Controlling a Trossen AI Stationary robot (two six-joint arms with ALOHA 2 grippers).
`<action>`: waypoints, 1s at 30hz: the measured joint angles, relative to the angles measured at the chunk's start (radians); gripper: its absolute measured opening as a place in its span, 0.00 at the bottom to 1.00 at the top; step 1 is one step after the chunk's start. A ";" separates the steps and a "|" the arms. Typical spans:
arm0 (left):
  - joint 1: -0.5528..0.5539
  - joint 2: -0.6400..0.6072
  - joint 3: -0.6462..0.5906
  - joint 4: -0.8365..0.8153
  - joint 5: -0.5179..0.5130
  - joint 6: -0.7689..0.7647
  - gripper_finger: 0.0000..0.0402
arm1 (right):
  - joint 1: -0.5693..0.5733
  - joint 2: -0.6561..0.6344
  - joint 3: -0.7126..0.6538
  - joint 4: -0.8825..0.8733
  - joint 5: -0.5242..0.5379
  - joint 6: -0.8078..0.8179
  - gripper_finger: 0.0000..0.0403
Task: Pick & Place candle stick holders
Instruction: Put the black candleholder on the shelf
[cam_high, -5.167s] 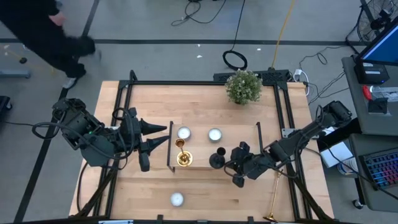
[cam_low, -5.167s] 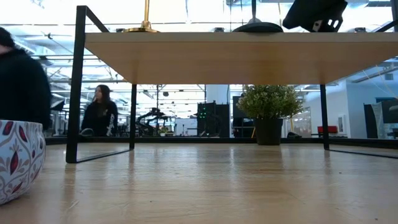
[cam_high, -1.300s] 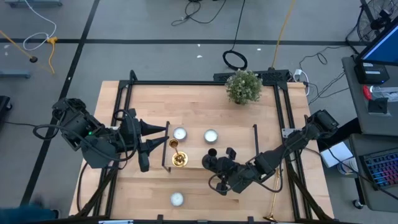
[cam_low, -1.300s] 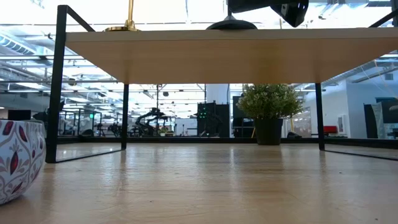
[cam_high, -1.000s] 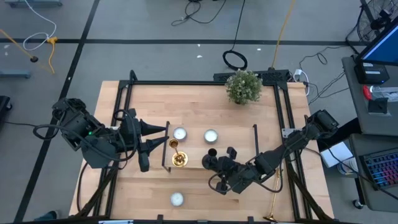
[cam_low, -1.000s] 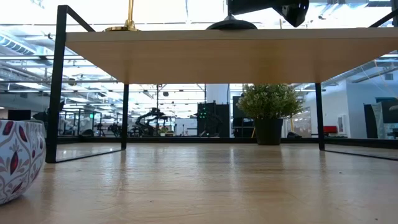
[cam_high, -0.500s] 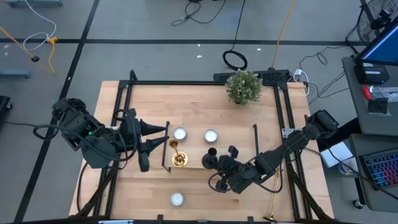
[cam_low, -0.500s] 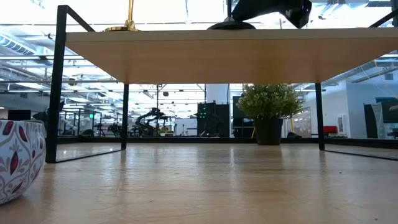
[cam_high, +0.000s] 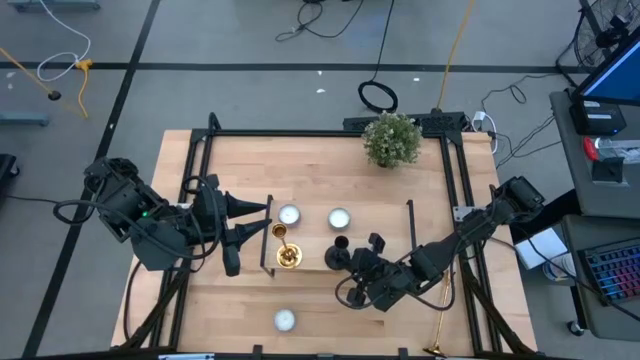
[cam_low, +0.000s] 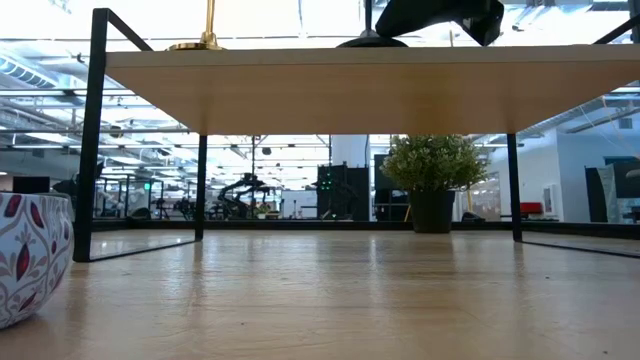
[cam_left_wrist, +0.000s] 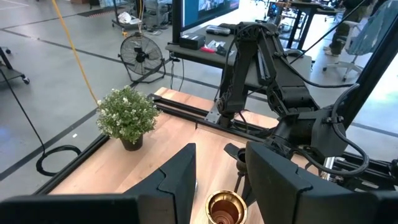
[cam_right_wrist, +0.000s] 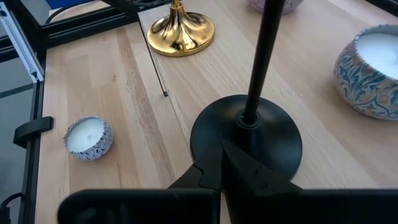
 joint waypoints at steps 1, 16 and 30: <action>0.000 0.000 0.000 0.000 0.000 0.000 0.36 | 0.000 0.000 0.000 0.000 0.000 0.000 0.00; 0.000 0.000 0.000 -0.003 0.000 0.000 0.36 | 0.000 -0.009 0.000 -0.005 0.003 0.006 0.00; 0.000 0.000 0.000 -0.006 0.000 0.000 0.36 | 0.001 -0.010 0.006 -0.051 0.003 0.026 0.00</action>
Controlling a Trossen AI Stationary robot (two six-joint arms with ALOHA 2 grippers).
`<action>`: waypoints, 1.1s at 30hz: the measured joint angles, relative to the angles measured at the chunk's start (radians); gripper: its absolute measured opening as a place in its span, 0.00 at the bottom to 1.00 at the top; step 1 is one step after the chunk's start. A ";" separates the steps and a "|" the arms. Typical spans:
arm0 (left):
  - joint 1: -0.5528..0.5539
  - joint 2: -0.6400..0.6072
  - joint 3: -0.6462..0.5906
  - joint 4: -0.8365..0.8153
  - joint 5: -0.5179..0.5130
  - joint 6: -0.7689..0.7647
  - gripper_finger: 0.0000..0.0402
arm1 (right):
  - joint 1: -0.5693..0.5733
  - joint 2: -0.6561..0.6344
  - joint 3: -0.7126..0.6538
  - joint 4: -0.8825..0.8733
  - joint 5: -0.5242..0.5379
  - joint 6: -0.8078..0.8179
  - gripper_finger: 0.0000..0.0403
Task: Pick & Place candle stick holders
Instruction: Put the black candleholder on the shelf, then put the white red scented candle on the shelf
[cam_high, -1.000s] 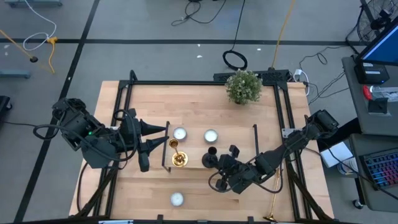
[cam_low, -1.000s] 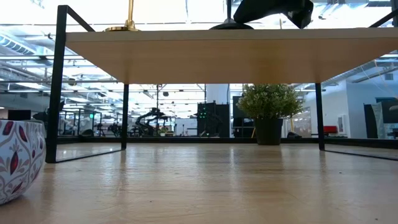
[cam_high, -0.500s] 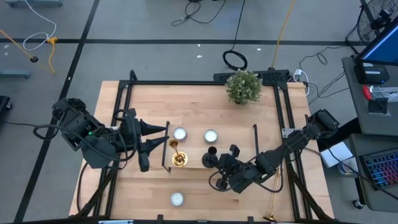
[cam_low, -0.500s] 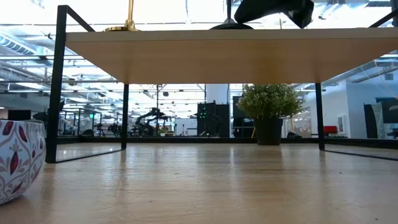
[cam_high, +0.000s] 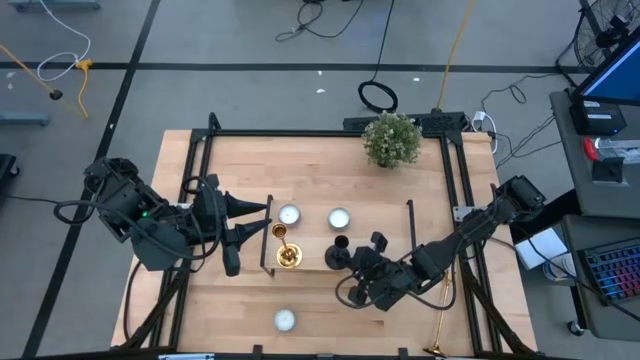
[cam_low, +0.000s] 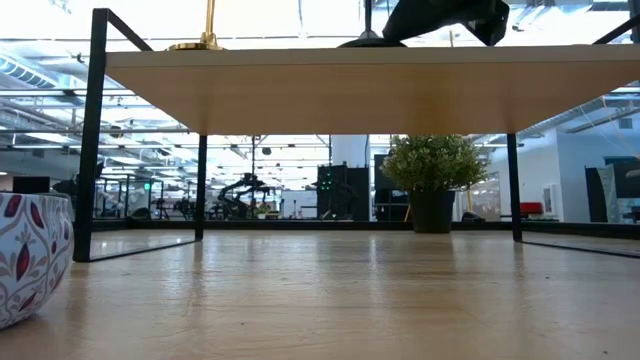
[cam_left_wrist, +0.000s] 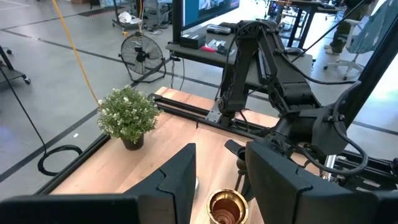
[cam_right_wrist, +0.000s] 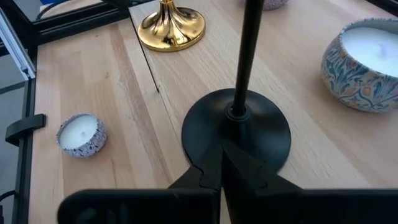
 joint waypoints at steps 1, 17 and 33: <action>0.000 0.000 0.000 0.000 0.000 0.000 0.36 | 0.001 0.000 0.007 -0.010 0.002 0.000 0.00; 0.000 0.000 0.000 -0.012 0.000 0.000 0.36 | 0.045 0.000 0.215 -0.245 0.054 -0.028 0.00; 0.000 -0.028 0.000 -0.102 -0.003 -0.022 0.36 | 0.145 -0.047 0.218 -0.431 0.048 0.190 0.00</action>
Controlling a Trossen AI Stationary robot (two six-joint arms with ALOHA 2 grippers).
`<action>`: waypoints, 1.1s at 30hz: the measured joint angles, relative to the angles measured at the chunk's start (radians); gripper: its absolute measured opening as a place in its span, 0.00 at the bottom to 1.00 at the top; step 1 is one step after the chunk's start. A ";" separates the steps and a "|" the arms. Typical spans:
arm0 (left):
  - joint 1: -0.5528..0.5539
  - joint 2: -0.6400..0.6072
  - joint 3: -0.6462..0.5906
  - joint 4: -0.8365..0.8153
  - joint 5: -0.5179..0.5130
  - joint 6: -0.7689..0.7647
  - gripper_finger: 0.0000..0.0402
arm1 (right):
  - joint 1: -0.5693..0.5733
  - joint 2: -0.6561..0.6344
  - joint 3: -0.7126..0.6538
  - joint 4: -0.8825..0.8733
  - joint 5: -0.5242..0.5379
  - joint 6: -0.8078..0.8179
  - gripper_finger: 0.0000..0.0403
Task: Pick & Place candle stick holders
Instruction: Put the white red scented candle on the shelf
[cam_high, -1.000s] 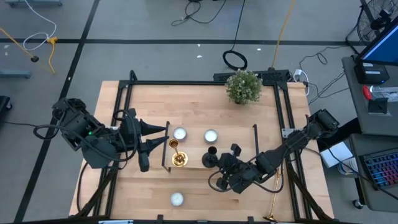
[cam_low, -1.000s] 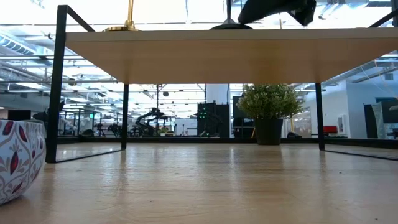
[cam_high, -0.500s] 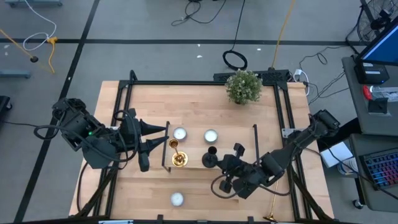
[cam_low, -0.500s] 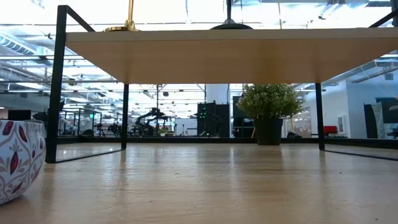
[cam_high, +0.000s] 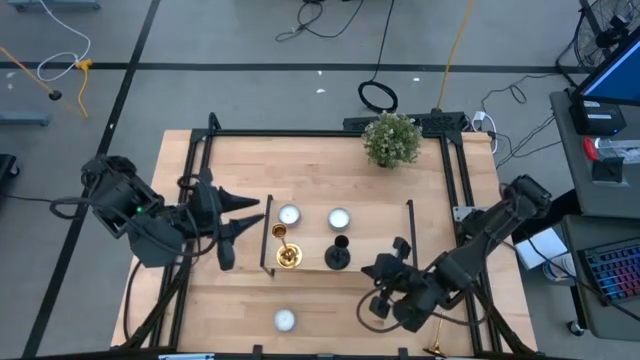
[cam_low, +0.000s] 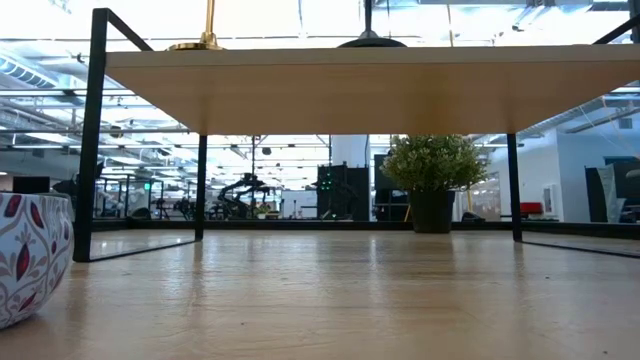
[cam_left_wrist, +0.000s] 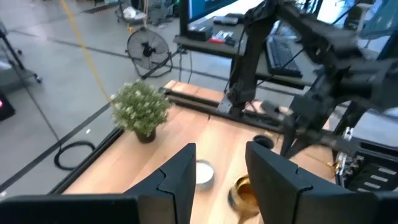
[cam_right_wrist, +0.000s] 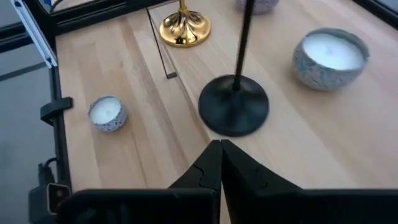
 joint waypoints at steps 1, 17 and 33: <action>0.000 -0.007 0.000 -0.031 0.001 -0.026 0.36 | 0.003 -0.011 0.000 -0.008 0.001 0.005 0.00; -0.107 0.052 -0.044 -0.226 0.546 -0.582 0.36 | 0.094 -0.179 0.000 -0.037 0.001 -0.051 0.00; -0.159 0.397 -0.165 0.441 0.701 -0.941 0.36 | 0.218 -0.199 -0.009 0.017 0.126 -0.165 0.00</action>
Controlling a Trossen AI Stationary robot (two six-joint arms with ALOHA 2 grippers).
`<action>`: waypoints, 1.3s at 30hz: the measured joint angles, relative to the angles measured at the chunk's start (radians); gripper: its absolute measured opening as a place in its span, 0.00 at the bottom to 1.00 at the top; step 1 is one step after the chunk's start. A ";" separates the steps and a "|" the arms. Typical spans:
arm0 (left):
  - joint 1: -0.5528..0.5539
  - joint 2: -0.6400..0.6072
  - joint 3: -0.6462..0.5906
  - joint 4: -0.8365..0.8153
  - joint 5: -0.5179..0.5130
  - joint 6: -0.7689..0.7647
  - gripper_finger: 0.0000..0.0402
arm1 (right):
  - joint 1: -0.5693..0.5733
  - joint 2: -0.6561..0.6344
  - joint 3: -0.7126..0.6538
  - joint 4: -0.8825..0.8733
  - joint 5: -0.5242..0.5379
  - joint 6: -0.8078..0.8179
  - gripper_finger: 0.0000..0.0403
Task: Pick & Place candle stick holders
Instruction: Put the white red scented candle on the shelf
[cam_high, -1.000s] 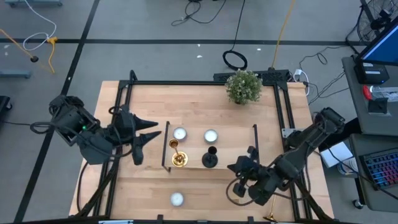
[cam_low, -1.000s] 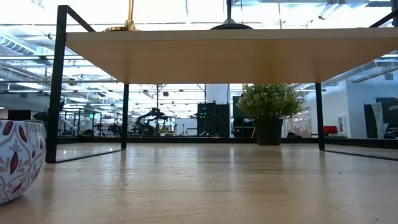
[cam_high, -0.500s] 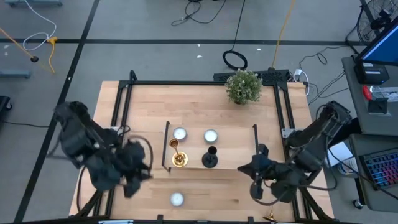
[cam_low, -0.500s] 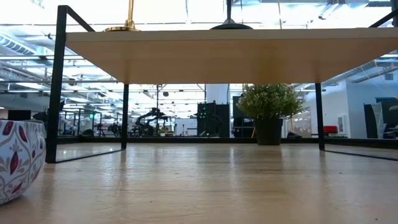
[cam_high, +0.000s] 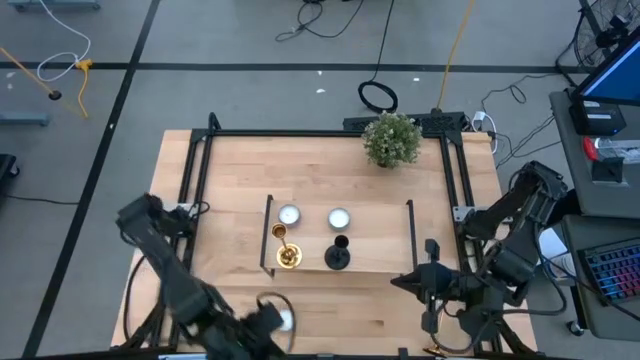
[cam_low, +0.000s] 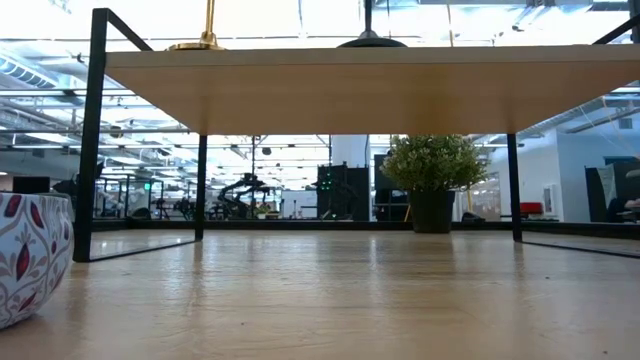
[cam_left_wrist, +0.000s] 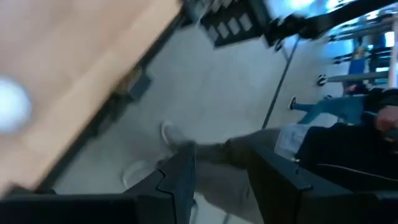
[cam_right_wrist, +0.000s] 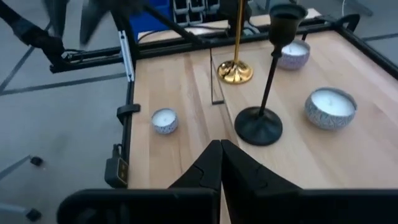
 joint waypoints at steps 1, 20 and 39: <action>0.000 0.028 -0.001 0.020 0.025 -0.031 0.36 | 0.002 0.000 0.000 0.004 0.002 0.000 0.00; -0.008 0.265 0.023 -0.077 0.153 -0.194 0.28 | 0.019 -0.001 0.000 0.006 0.005 -0.026 0.00; -0.028 0.369 0.178 -0.430 0.032 -0.366 0.00 | 0.019 -0.001 0.000 0.005 0.005 -0.023 0.00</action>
